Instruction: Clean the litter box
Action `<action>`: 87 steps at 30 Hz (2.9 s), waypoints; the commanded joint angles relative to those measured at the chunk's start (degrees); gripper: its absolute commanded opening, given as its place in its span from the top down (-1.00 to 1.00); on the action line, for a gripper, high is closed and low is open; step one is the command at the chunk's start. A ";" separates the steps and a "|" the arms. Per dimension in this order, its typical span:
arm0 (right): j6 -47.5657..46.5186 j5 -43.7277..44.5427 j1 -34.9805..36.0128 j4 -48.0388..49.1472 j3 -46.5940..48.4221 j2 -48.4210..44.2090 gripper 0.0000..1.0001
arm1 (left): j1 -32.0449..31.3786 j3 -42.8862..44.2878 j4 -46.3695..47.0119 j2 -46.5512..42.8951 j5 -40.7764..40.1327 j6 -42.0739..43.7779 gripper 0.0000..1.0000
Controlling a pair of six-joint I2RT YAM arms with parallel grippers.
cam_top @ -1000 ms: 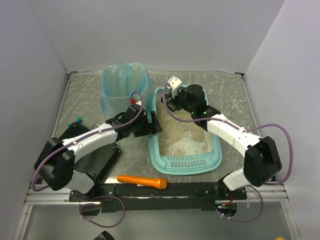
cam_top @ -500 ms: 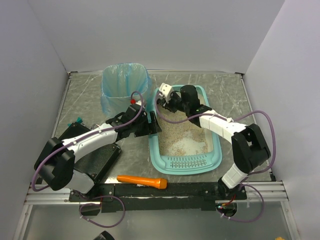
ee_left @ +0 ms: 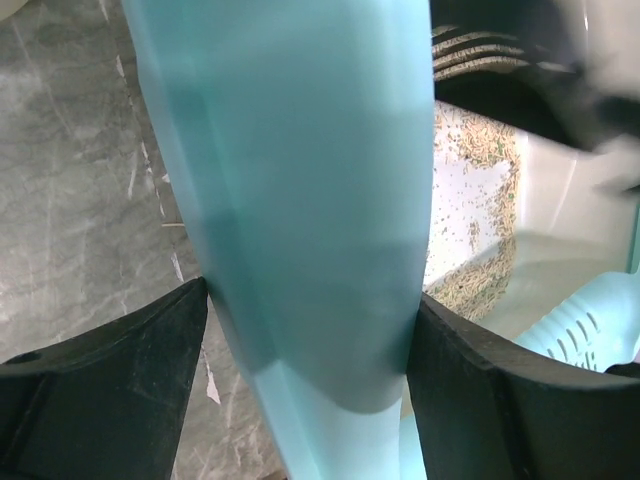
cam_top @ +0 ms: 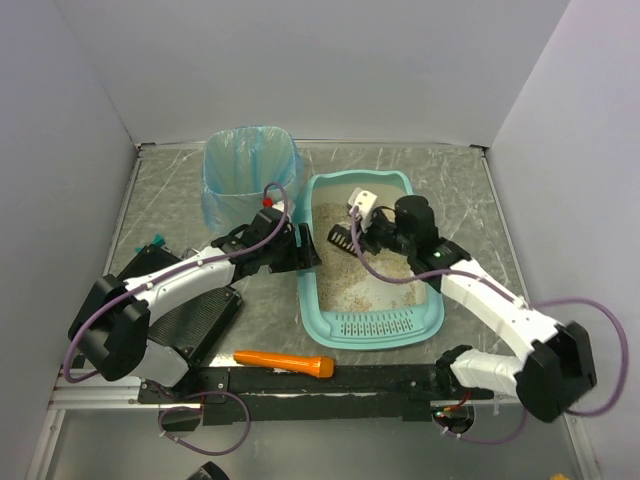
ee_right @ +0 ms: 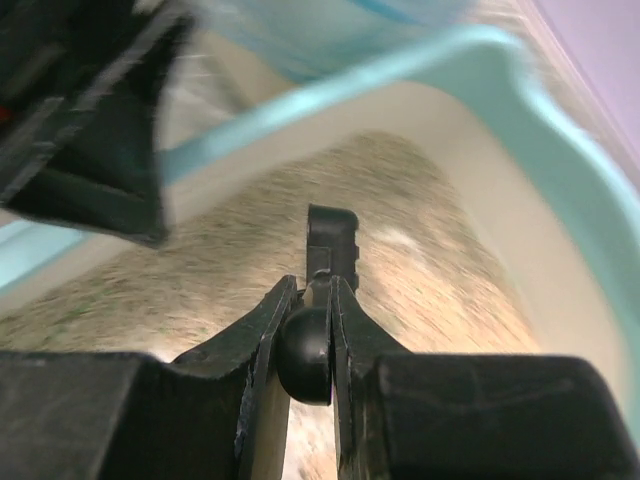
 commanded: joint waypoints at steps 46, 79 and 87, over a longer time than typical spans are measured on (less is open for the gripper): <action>24.21 -8.28 -2.78 -26.60 17.26 7.07 1.00 | -0.20 0.78 10.74 -0.74 6.14 9.97 -0.50; 9.70 29.90 0.39 -16.10 17.87 12.43 1.00 | -0.12 0.25 12.50 -0.91 8.16 10.93 -0.50; 7.84 31.16 -0.40 -13.52 22.01 11.83 1.00 | -0.20 -0.89 13.73 -1.27 8.43 10.06 -0.50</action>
